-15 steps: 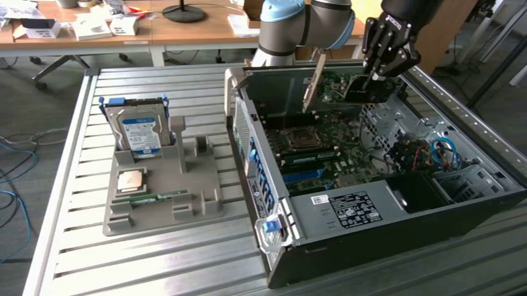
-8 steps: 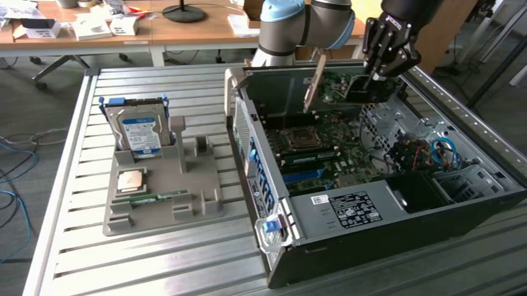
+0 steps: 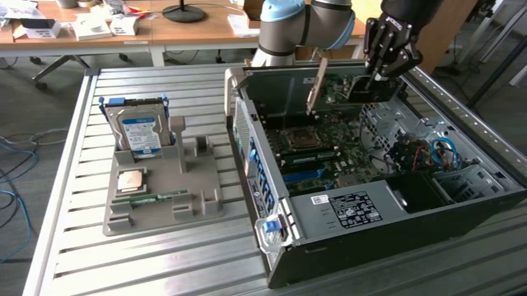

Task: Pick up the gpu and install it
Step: 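Insert the gpu into the slot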

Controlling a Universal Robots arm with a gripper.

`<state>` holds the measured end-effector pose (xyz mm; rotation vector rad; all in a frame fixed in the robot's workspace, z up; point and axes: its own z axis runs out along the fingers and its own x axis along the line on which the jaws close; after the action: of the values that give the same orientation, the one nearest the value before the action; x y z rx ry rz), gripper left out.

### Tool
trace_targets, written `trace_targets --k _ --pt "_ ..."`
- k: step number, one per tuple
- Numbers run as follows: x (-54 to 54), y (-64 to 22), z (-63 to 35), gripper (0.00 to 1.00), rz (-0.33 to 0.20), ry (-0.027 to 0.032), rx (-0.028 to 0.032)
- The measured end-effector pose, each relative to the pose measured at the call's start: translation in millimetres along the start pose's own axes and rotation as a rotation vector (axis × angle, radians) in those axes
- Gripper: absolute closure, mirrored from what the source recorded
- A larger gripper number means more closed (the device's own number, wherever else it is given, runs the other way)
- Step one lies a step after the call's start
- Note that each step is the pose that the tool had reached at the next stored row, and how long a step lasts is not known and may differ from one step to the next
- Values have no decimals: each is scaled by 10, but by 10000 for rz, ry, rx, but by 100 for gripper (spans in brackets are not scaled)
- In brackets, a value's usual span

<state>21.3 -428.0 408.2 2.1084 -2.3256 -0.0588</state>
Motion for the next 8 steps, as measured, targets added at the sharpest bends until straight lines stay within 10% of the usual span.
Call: trace_targets --k 8 --pt "0 4 5 73 -554 6 83"
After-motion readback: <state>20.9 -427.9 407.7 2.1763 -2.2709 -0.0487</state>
